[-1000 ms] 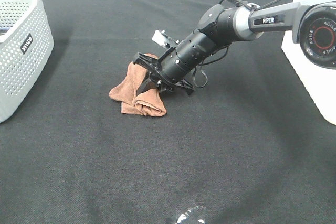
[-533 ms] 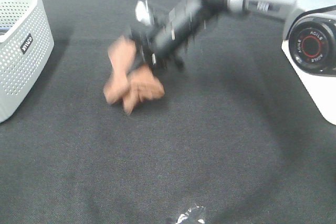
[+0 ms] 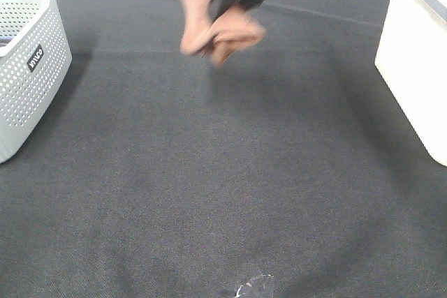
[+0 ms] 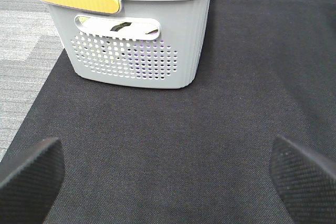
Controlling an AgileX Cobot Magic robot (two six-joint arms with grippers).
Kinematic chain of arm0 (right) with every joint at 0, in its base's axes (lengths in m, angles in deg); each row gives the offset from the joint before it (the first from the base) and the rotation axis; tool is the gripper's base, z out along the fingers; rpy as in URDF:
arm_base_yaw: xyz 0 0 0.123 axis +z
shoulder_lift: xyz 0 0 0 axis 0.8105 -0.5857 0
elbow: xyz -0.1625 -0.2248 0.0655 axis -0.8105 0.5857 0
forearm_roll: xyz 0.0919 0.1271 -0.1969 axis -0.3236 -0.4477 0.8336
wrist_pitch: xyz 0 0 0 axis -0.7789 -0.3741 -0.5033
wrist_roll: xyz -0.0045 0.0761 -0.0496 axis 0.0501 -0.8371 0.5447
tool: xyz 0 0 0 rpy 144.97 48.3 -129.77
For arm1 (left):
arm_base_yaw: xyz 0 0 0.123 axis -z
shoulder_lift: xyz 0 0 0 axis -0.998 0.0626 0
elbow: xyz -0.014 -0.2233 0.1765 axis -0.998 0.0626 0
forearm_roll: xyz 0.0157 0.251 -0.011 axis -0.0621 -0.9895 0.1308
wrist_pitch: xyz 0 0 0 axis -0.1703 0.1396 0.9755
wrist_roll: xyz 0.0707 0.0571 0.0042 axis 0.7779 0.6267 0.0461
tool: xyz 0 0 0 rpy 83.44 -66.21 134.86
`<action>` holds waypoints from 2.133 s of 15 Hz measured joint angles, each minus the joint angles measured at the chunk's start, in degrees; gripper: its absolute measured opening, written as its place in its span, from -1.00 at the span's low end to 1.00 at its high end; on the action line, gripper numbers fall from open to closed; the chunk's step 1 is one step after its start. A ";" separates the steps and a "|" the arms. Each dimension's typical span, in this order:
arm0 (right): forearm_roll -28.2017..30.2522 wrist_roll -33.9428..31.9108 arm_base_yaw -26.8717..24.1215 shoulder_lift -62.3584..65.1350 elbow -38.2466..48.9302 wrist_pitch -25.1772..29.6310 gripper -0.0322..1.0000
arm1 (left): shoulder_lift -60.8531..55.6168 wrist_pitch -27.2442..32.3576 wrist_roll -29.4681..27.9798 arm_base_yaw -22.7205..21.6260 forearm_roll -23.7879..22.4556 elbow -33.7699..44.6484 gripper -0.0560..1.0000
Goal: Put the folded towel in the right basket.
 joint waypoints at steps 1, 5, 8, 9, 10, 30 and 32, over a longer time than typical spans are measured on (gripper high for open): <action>4.98 -0.57 -0.29 4.35 2.12 0.11 -0.42 | 0.00 0.00 0.00 0.00 0.00 0.00 0.98; 7.39 -2.46 -9.22 15.76 3.84 0.69 -0.42 | 0.00 0.00 0.00 0.00 -0.06 0.00 0.98; 9.17 -3.27 -22.29 21.66 4.98 0.69 -0.42 | 0.00 0.00 0.00 0.00 -0.06 0.00 0.98; 9.22 -3.44 -25.67 22.80 6.99 0.63 -0.42 | 0.00 0.00 0.00 0.00 -0.06 0.00 0.98; 9.91 -3.44 -29.22 23.72 9.74 0.63 -0.42 | 0.00 0.00 0.00 0.00 -0.06 0.00 0.98; 17.99 -6.36 -32.26 26.87 24.98 0.52 0.94 | 0.00 0.00 0.00 0.00 -0.34 0.00 0.98; 17.76 -7.10 -32.09 29.85 27.44 0.40 0.94 | 0.00 0.00 0.00 0.00 -0.40 0.00 0.98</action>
